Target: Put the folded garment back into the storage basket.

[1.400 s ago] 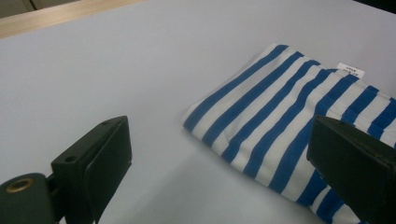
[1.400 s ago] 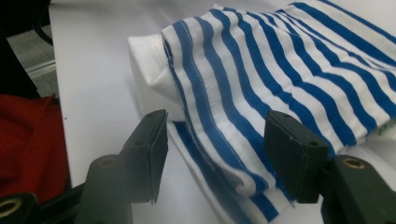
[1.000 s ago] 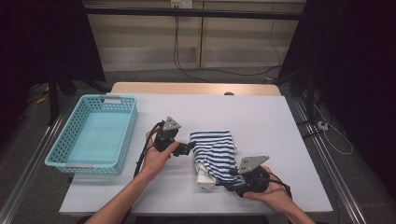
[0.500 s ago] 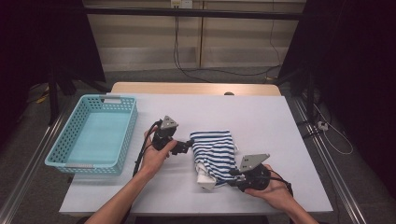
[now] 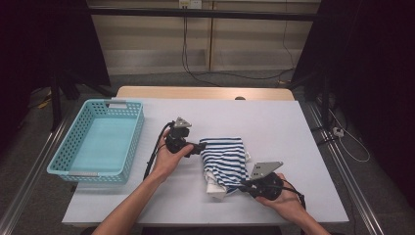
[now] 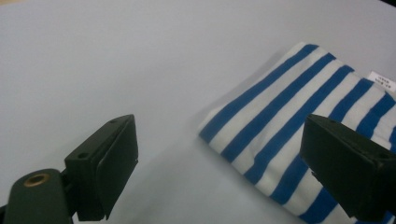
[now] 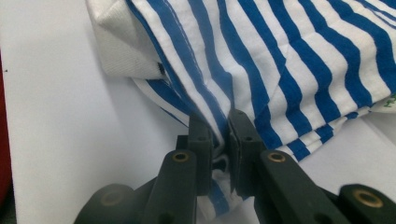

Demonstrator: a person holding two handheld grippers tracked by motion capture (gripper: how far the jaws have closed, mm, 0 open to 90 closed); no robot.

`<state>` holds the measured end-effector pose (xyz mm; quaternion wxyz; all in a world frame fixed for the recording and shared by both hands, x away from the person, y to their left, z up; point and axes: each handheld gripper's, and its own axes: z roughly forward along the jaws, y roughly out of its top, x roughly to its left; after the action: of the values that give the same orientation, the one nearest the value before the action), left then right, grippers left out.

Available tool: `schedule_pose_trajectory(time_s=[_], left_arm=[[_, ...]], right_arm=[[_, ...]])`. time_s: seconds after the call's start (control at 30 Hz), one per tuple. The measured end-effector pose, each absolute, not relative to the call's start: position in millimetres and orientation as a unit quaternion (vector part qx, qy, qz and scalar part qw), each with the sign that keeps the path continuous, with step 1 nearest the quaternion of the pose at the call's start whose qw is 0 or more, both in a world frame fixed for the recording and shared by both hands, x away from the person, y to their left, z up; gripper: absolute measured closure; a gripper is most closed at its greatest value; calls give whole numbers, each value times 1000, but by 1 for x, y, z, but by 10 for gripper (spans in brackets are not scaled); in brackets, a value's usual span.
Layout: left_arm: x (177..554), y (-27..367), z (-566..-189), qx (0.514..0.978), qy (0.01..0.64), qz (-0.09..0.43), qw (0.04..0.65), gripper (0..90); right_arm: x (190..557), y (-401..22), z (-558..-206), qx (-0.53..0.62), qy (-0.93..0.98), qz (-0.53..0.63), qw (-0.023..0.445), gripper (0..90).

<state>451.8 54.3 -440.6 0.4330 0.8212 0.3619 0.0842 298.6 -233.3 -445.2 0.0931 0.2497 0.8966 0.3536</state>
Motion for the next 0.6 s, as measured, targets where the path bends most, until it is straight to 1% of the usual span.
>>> schedule_pose_trajectory(time_s=[0.03, 0.1, 0.13, 0.17, 0.2, 0.23, 0.3, 0.33, 0.43, 0.5, 0.57, 0.6], left_arm=[[453, 52, -442, 817, 370, 80, 435, 114], [456, 48, -444, 823, 377, 79, 417, 103], [457, 46, -445, 825, 375, 81, 415, 119], [458, 45, -446, 828, 377, 78, 407, 150], [461, 45, -448, 827, 372, 61, 418, 167], [460, 44, -448, 829, 379, 75, 406, 176], [461, 41, -451, 828, 379, 77, 405, 265], [462, 39, -453, 825, 380, 81, 411, 289], [462, 35, -457, 824, 382, 70, 413, 374], [461, 32, -459, 824, 382, 73, 411, 414], [458, 29, -458, 833, 373, 90, 398, 423], [458, 29, -458, 833, 373, 90, 398, 424]], right_arm=[[298, -233, -445, 250, 897, 354, 91, 820], [298, -233, -445, 250, 897, 354, 89, 820], [297, -233, -445, 251, 896, 355, 88, 820], [298, -233, -445, 250, 896, 357, 87, 820], [298, -233, -445, 250, 896, 357, 87, 820], [298, -234, -445, 248, 896, 356, 90, 820], [298, -233, -446, 248, 895, 360, 87, 819], [298, -233, -446, 246, 897, 358, 88, 819], [298, -233, -446, 244, 896, 359, 87, 819], [298, -233, -446, 244, 897, 359, 87, 818], [298, -233, -446, 242, 897, 359, 88, 818], [298, -233, -446, 242, 897, 358, 89, 818]])
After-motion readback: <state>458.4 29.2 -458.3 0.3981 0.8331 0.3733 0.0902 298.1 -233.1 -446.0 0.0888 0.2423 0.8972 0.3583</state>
